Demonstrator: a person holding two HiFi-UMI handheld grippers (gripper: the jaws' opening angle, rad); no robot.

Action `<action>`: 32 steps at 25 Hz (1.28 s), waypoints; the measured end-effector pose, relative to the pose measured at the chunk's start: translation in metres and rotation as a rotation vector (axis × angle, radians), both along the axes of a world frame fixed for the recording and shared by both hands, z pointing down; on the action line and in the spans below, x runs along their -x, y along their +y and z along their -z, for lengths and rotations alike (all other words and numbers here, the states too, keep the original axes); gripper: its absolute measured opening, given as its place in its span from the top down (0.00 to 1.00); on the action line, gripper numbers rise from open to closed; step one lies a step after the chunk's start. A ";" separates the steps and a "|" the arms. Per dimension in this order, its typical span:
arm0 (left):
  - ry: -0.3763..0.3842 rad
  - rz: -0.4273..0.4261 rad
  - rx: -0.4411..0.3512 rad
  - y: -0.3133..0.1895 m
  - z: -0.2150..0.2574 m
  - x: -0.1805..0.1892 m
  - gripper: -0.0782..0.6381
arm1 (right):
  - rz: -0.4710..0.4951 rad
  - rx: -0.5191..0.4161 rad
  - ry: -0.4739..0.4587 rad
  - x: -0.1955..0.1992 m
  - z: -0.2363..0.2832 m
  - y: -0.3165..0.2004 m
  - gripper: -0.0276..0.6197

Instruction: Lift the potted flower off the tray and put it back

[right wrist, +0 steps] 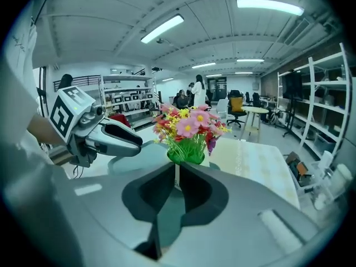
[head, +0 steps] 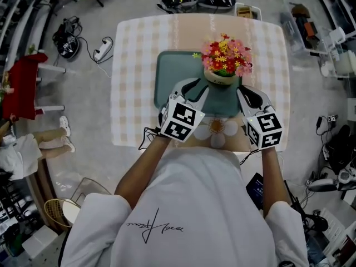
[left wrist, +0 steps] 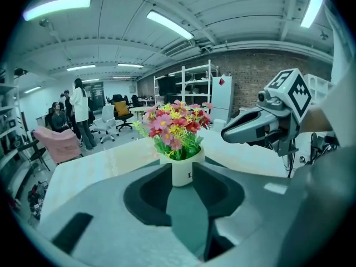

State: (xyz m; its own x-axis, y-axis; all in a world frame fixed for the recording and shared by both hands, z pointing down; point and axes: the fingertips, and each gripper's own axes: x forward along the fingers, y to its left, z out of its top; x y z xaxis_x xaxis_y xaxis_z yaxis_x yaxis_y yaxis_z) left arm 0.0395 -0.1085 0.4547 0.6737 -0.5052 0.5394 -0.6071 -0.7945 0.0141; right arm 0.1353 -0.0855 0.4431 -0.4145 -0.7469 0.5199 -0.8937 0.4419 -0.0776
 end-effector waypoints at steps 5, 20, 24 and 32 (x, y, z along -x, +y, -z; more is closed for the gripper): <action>0.045 0.019 0.003 0.012 0.020 0.004 0.75 | 0.033 -0.033 -0.003 0.013 0.019 0.008 0.95; 0.198 0.013 -0.041 0.047 0.071 0.005 0.89 | 0.169 -0.124 -0.094 0.045 0.068 0.034 0.95; 0.224 0.007 -0.040 0.065 0.076 0.004 0.89 | 0.181 -0.122 -0.120 0.046 0.073 0.051 0.95; 0.200 -0.014 -0.082 0.054 0.087 0.006 0.89 | 0.180 -0.114 -0.109 0.042 0.074 0.040 0.95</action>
